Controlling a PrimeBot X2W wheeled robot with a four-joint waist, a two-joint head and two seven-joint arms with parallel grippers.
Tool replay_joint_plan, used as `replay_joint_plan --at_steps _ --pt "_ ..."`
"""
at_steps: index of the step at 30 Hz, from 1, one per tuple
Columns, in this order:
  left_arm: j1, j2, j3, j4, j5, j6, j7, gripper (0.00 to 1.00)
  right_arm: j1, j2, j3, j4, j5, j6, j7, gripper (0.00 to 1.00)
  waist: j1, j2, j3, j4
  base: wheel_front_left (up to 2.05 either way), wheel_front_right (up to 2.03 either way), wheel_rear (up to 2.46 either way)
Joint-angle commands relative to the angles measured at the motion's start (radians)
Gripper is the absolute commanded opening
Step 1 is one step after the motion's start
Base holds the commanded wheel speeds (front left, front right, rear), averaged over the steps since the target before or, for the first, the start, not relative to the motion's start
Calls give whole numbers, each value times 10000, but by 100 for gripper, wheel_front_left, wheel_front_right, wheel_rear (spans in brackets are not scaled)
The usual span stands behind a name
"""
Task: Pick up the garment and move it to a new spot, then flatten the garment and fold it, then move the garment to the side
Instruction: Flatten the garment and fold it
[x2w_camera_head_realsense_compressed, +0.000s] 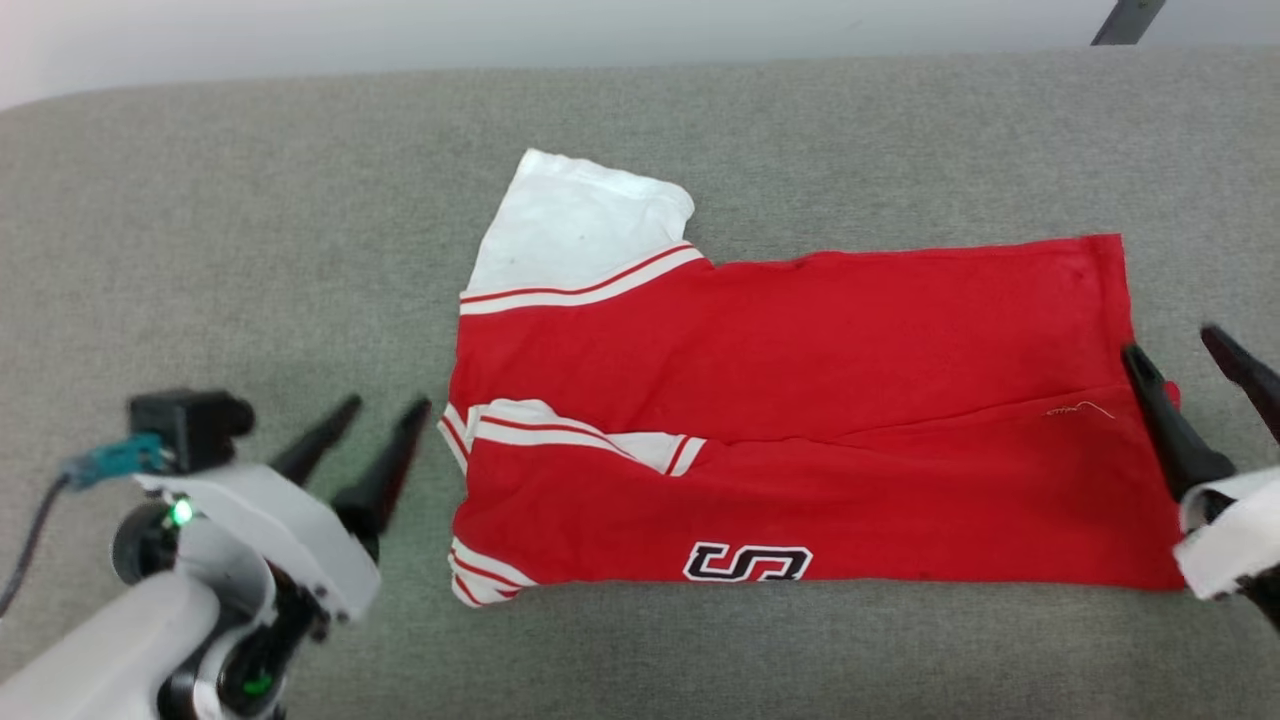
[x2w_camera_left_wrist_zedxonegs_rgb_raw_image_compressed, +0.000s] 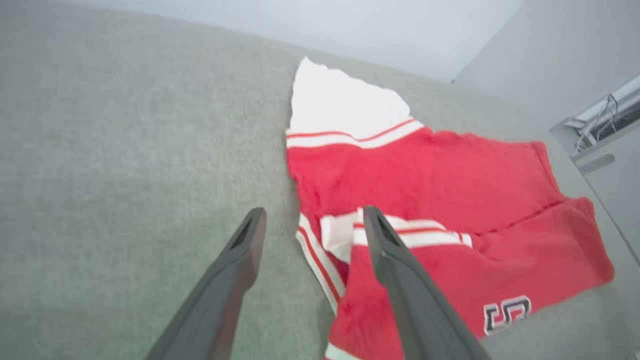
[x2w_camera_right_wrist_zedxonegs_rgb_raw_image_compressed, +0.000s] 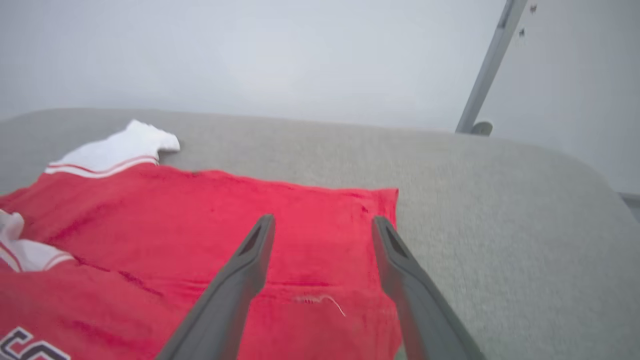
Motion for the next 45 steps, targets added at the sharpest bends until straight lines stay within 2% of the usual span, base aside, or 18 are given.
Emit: replay_joint_plan --at_steps 1,4,8,13,17,20,25,30,34,40,41,42,43,44,45 --pt "-163 -321 301 450 -8 -42 -536 100 -229 255 149 -74 -226 -15 -670 100 0 0 -50 -94 0 0 0" --pt "-563 -617 686 1452 294 -230 -1269 100 -539 603 321 -60 -536 -15 -1670 100 0 0 34 -354 0 0 0" --pt "-1602 -971 1022 2680 591 -628 -1510 100 -880 1007 321 2 -681 -15 -2576 100 0 0 322 -848 0 0 0" --pt "-3516 -1365 752 4409 1103 -1228 -657 100 -1178 1398 299 81 -685 -15 -3145 100 0 0 695 -1582 0 0 0" --pt "-5054 -1978 335 5921 1296 -1677 604 100 -1203 1606 344 173 -569 -15 -3338 100 0 0 959 -2069 0 0 0" --pt "-6008 -2229 -221 7087 1223 -2155 2464 100 -1291 1706 528 258 -387 -15 -3428 100 0 0 1162 -2444 0 0 0" --pt "-7277 -2201 -825 8523 1053 -2713 5434 100 -1363 1691 1040 486 -15 -15 -3536 100 0 0 1401 -3008 0 0 0" --pt "-8085 -1961 -1361 9370 1205 -2827 7663 100 -1505 1673 1406 776 238 -15 -3806 100 0 0 1634 -3402 0 0 0" --pt "-8453 -1748 -1678 9764 1532 -2739 8258 100 -1628 1637 1615 955 336 -15 -3985 100 0 0 1830 -3580 0 0 0" --pt "-8298 -1897 -1753 10060 1334 -2955 8647 100 -1782 1525 1736 1185 462 -15 -4087 100 0 0 1869 -3558 0 0 0" --pt "-8280 -1957 -1720 10058 1276 -2997 8610 74 -1814 1488 1753 1205 468 -15 -4081 100 0 0 1864 -3522 0 0 0" --pt "-8252 -2022 -1672 10041 1188 -3076 8596 40 -1866 1424 1795 1215 466 -15 -4040 100 0 0 1860 -3488 0 0 0" --pt "-8226 -2083 -1618 10009 1103 -3158 8600 22 -1953 1360 1854 1231 432 -15 -3987 100 0 0 1857 -3458 0 0 0" --pt "-8226 -2083 -1618 10009 1103 -3158 8600 22 -1953 1360 1854 1231 432 -15 -3987 100 0 0 1857 -3458 0 0 0" --pt "-8213 -2129 -1572 9997 1017 -3206 8600 0 -2077 1299 1933 1236 397 -15 -3899 100 0 0 1851 -3430 0 0 0"
